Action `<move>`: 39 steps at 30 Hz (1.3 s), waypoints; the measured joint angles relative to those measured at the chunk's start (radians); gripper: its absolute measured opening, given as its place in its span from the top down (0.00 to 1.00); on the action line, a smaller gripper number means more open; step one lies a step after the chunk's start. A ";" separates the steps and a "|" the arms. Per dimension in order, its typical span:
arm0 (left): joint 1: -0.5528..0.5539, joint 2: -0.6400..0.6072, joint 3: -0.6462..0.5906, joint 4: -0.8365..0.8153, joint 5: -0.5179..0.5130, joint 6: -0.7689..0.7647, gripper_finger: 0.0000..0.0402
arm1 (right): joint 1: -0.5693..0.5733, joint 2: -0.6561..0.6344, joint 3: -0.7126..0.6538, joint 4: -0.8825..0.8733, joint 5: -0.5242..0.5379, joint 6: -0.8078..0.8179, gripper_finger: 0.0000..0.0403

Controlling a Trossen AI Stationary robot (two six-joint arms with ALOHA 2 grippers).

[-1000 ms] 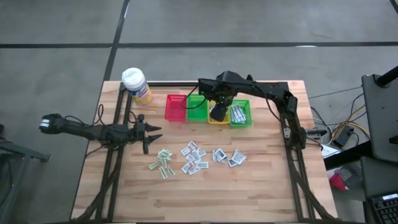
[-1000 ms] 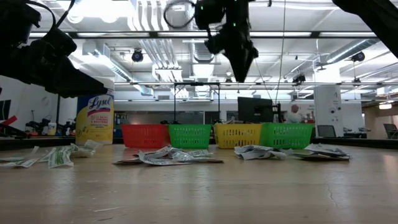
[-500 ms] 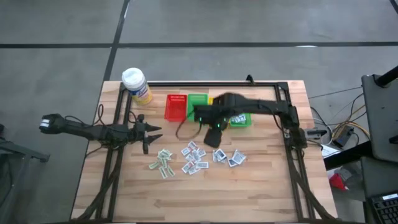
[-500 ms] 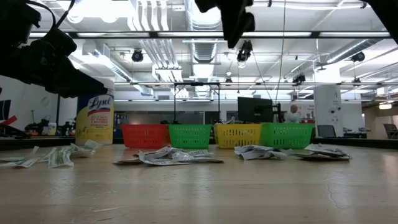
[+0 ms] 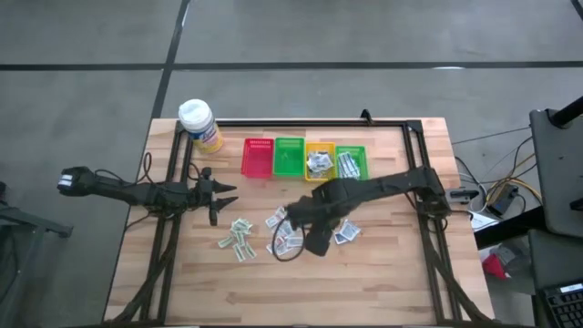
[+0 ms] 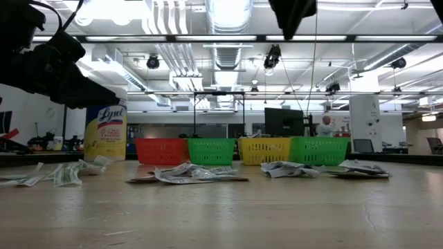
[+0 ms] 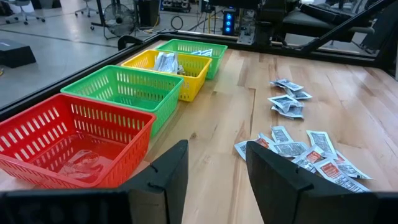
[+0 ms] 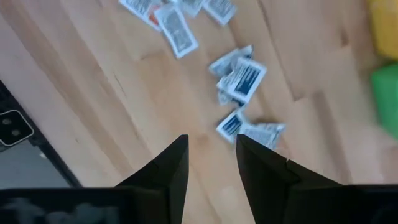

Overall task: Pick & Place First Aid Supplies
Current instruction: Put the blue alcohol pad into the yellow bin

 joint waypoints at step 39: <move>0.000 0.000 0.000 0.000 0.000 0.000 0.61 | -0.036 0.004 -0.462 0.420 -0.055 0.027 0.52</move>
